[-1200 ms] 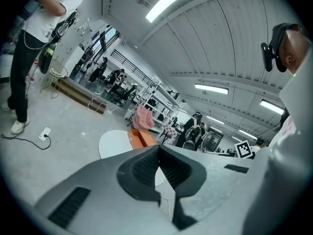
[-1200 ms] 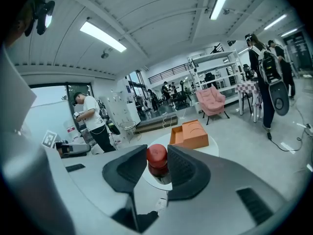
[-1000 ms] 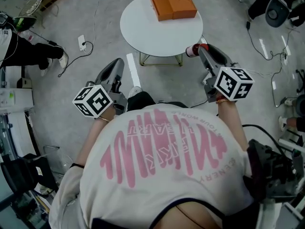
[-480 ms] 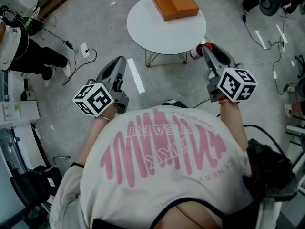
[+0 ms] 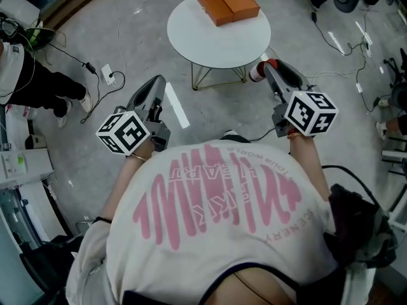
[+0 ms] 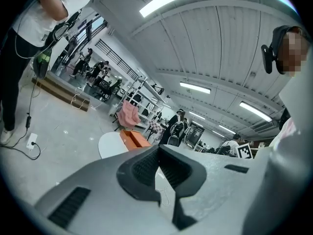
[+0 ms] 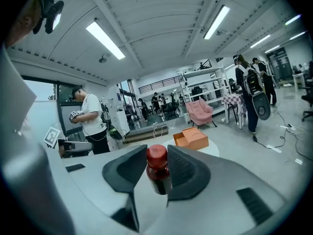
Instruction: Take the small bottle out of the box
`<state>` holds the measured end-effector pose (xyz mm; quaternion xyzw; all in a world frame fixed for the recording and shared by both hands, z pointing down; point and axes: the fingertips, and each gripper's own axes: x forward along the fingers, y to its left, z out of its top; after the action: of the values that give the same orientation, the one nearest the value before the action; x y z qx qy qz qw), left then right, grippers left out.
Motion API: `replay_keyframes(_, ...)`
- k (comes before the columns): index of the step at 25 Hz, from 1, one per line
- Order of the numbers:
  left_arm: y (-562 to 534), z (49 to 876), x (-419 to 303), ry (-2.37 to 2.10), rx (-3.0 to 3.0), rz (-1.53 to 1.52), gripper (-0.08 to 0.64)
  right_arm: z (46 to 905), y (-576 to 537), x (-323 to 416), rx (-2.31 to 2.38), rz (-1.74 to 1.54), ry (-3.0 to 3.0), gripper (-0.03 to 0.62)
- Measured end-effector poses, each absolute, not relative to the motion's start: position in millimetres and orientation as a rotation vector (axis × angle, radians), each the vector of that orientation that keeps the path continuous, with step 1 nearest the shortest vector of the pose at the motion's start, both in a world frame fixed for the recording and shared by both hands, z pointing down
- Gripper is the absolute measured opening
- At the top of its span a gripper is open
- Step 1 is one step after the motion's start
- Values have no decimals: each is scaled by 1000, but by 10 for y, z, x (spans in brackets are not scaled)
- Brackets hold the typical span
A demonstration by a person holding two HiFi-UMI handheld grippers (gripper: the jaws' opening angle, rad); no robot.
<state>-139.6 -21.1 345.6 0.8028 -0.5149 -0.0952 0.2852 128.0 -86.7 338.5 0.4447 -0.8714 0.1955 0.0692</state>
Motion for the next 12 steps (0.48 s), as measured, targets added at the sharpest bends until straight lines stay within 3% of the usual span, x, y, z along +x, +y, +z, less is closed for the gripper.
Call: replay_keyframes(12, -258, 3507, -1426, -1356, 2155, -264, 8, 3404, -885, 1302, 1373, 550, -2583, 129)
